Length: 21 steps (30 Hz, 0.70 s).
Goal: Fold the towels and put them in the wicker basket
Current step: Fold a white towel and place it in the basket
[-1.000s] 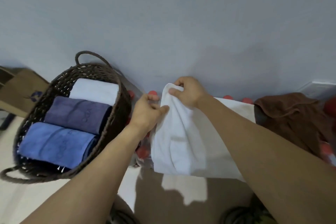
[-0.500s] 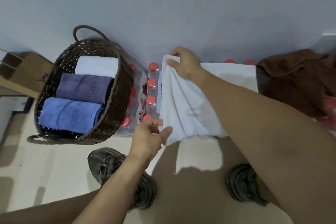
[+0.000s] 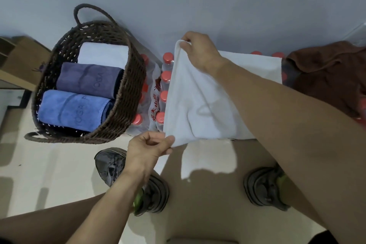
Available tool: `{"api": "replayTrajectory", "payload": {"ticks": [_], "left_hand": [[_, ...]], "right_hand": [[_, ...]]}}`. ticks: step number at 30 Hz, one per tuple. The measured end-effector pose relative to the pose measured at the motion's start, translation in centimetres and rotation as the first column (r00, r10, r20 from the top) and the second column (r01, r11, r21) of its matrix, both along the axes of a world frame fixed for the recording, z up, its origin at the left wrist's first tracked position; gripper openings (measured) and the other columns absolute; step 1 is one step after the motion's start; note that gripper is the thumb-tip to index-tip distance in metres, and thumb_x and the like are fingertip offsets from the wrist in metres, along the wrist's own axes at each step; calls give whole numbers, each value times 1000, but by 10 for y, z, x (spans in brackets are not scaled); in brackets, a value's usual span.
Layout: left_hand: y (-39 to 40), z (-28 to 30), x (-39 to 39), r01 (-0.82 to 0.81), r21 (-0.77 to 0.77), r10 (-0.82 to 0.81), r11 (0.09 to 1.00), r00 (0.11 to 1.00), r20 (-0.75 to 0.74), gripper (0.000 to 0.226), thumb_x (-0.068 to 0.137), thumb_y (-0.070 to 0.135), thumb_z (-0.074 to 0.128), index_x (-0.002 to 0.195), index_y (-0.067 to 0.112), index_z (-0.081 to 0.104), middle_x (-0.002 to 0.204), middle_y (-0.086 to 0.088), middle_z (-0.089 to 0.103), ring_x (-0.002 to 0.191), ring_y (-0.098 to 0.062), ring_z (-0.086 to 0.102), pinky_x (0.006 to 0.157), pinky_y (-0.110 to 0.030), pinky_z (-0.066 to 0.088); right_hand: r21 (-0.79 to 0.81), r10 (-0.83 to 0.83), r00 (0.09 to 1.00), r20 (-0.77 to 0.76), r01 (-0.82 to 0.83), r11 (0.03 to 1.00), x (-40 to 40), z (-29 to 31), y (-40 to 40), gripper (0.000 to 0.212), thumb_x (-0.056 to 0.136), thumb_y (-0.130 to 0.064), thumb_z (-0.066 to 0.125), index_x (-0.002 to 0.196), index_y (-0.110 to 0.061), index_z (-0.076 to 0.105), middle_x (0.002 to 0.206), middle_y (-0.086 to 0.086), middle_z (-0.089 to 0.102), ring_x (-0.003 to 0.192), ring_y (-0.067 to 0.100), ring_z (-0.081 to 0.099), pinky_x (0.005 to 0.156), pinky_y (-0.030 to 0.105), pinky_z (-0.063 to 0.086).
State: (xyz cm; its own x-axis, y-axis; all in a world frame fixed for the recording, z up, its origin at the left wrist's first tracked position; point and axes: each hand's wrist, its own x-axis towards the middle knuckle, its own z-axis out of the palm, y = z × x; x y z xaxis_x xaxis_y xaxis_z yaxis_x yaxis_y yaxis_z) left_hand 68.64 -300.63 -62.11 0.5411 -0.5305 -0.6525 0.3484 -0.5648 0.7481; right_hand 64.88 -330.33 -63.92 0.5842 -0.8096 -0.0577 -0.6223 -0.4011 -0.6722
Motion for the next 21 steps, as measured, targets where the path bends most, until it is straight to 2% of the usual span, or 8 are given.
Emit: {"api": "replayTrajectory", "payload": {"ticks": [2,5,8,10,15,18,21], "left_hand": [[2,-2,0,-16,25,17,1000,999,-35,34,74,5,81,99,5,58,76,-17,70,60,-24,68,64,-27,58],[5,-5,4,135,88,-129,987,989,-68,27,83,9,75,105,1,61,70,-15,67,59,-22,62,58,-28,54],[6,-7,10,213,129,-216,969,976,13,18,89,12,70,99,-2,65,72,-13,67,64,-26,60,59,-30,52],[4,-8,14,257,161,-271,953,960,71,12,92,12,66,90,0,66,72,-10,70,62,-24,63,54,-26,53],[0,-9,20,516,241,-548,822,832,90,20,99,11,53,84,4,63,74,-5,74,55,-14,62,52,-21,49],[8,-11,18,523,297,-584,799,793,177,24,96,15,56,76,8,67,74,-7,74,55,-14,60,53,-26,46],[15,-10,16,476,308,-539,824,826,167,23,95,17,58,77,7,68,73,-5,73,50,-11,56,51,-27,45]], "right_hand": [[9,20,1000,23,-20,1000,6,1,1,24,100,-37,51,106,-19,65,110,-1,68,104,20,61,94,35,47],[22,72,997,7,-72,997,16,-1,4,18,96,-36,58,102,-22,68,109,-5,69,104,17,62,96,36,48],[-14,90,993,-74,-91,996,24,-6,8,15,92,-38,62,99,-26,69,110,-7,69,105,18,62,97,38,48],[-52,70,993,-96,-75,996,26,-6,7,17,91,-42,63,98,-27,68,109,-8,69,105,18,62,96,38,48],[-146,93,985,-146,-114,983,15,-6,4,22,88,-44,65,101,-27,68,108,-2,64,108,22,56,96,38,46],[-143,87,986,-139,-107,984,12,-7,5,15,89,-39,65,96,-27,70,104,-2,63,108,23,56,92,36,45],[-158,35,992,-123,-54,986,19,-9,13,16,93,-39,61,98,-25,68,109,1,62,112,25,52,95,38,38]]}}
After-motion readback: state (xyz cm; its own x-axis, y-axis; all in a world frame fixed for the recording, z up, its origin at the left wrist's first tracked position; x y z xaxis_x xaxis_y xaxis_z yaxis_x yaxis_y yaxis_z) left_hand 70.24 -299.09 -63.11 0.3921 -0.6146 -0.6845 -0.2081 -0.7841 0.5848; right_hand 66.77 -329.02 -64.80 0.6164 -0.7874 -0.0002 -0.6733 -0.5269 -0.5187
